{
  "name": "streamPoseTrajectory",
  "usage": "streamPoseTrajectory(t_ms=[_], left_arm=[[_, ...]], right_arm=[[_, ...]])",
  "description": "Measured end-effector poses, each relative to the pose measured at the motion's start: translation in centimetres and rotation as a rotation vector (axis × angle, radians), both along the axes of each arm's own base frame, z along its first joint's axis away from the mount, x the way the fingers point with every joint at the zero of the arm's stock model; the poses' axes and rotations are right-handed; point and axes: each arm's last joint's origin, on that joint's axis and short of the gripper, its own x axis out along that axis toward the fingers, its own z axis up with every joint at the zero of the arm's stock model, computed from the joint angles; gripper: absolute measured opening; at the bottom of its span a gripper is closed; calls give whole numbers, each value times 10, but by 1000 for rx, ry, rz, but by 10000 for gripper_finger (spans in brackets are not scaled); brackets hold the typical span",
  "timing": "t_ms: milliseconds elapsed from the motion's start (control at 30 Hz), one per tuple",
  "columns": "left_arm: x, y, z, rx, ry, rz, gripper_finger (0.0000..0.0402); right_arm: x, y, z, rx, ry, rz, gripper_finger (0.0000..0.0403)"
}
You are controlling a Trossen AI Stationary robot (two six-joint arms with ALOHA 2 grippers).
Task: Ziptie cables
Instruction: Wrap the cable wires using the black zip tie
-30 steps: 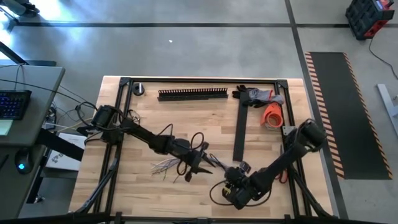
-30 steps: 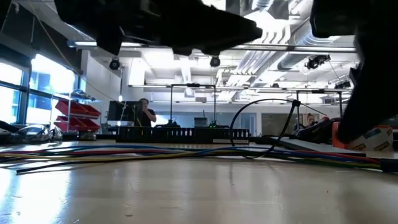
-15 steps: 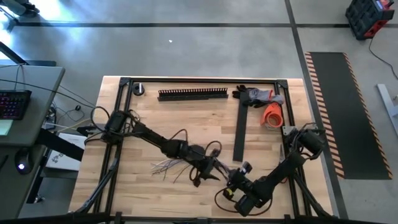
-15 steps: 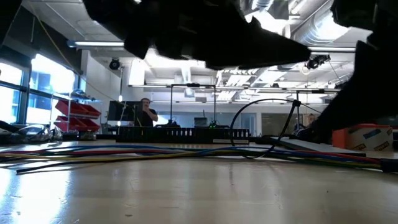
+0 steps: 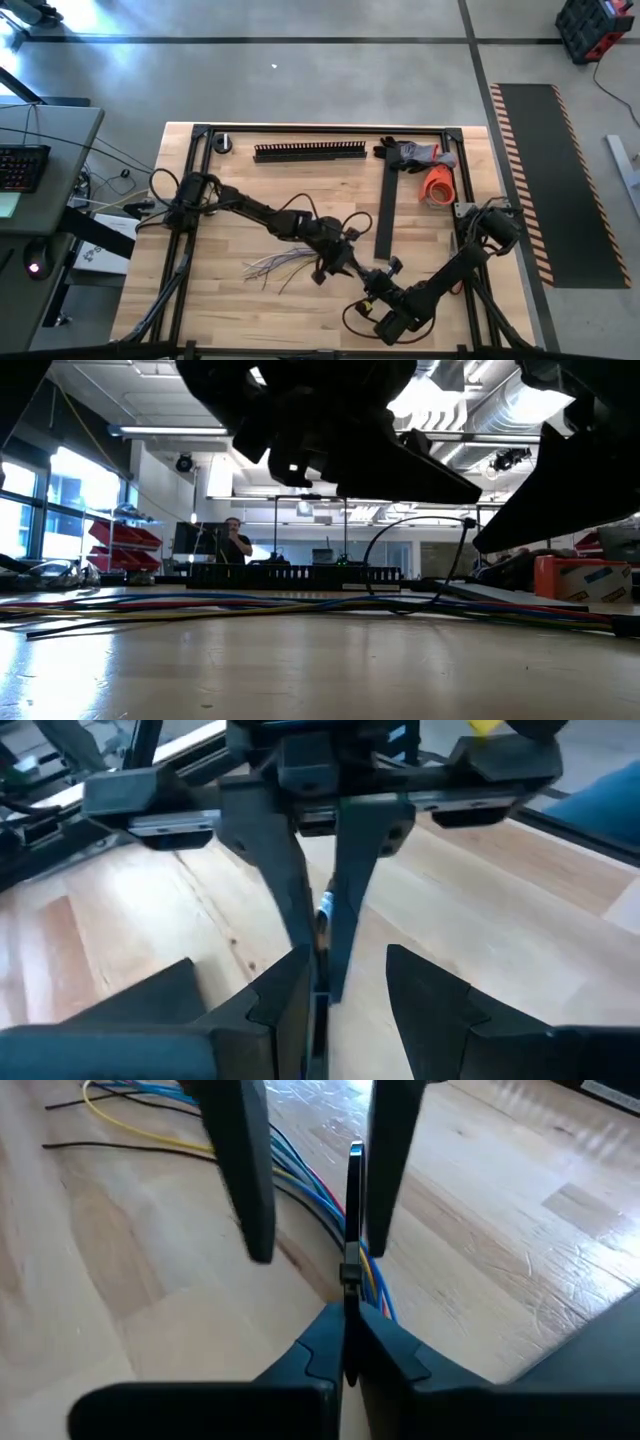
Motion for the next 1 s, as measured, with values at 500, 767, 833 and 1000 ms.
streamPoseTrajectory(t_ms=[500, 767, 833, 1000], left_arm=[[4, 0, -21, 83, -22, -2, 116], [5, -1, -19, 80, -41, 0, 81], [5, -1, -19, 80, -41, -1, 63], [5, -1, -19, 67, -38, -13, 18]], right_arm=[[1, 1, 0, 12, -13, -2, 1], [1, 1, 1, 16, -17, 0, 1], [1, 1, 1, 16, -17, 0, 0], [2, 1, 0, 26, -19, -3, 0]])
